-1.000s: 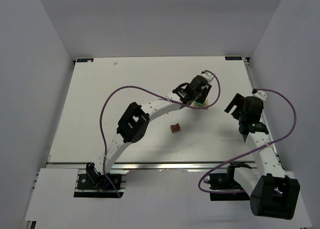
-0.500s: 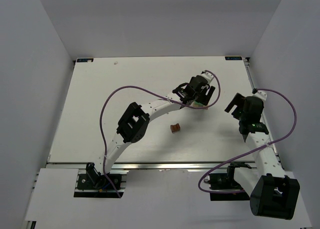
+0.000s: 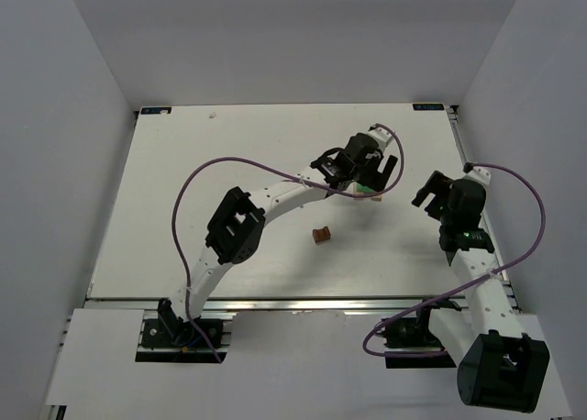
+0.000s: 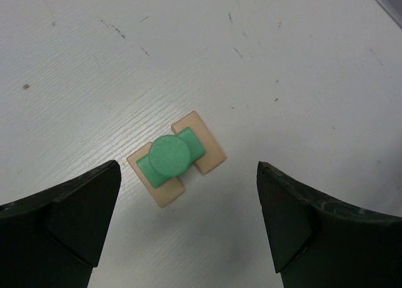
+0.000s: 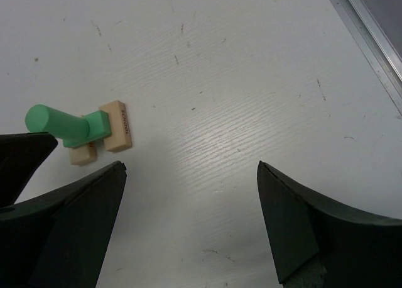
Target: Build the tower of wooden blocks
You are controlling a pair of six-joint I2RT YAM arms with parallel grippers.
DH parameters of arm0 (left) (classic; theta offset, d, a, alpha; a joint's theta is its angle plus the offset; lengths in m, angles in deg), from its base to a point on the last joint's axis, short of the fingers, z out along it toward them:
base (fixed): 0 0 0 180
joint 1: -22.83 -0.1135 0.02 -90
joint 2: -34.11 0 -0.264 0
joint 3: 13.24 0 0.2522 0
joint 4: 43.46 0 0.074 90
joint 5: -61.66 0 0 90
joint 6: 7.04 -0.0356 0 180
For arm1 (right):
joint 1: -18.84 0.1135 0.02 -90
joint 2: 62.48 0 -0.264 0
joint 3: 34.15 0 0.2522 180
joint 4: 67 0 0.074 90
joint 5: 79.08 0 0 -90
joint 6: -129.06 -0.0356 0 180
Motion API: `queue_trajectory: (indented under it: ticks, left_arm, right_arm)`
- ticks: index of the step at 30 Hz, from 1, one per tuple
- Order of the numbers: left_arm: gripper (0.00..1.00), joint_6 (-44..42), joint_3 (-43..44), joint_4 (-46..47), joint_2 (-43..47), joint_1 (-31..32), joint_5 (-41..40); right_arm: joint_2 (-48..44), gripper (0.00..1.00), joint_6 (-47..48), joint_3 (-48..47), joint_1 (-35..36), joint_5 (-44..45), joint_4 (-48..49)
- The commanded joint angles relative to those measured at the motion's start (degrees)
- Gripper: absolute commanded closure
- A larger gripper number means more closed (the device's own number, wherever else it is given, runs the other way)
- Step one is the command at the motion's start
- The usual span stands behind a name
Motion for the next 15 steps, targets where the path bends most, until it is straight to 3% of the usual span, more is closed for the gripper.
queue_trajectory:
  ticks: [1, 5, 7, 13, 15]
  left_arm:
    - [0.02, 0.90, -1.92, 0.43, 10.51, 0.11, 2.70]
    - [0.02, 2.48, -8.94, 0.95, 20.76, -0.50, 2.52]
    - [0.02, 4.32, -20.00, 5.06, 26.49, -1.29, 1.56]
    - [0.02, 14.95, -48.98, 9.48, 48.21, -14.37, -0.99]
    - [0.02, 16.54, -53.59, 7.39, 52.68, -18.86, -4.57]
  right_arm:
    - [-1.69, 0.11, 1.75, 0.43, -0.21, -1.88, 2.33]
    - [-1.25, 0.11, 3.42, -0.36, -0.21, -3.91, 0.84]
    - [-1.78, 0.11, 4.29, -0.36, -0.21, -5.75, 1.10]
    - [-5.21, 0.11, 6.23, -1.94, 2.07, -11.63, 2.07]
    - [-4.86, 0.11, 7.72, -3.86, 8.03, -9.99, 1.63]
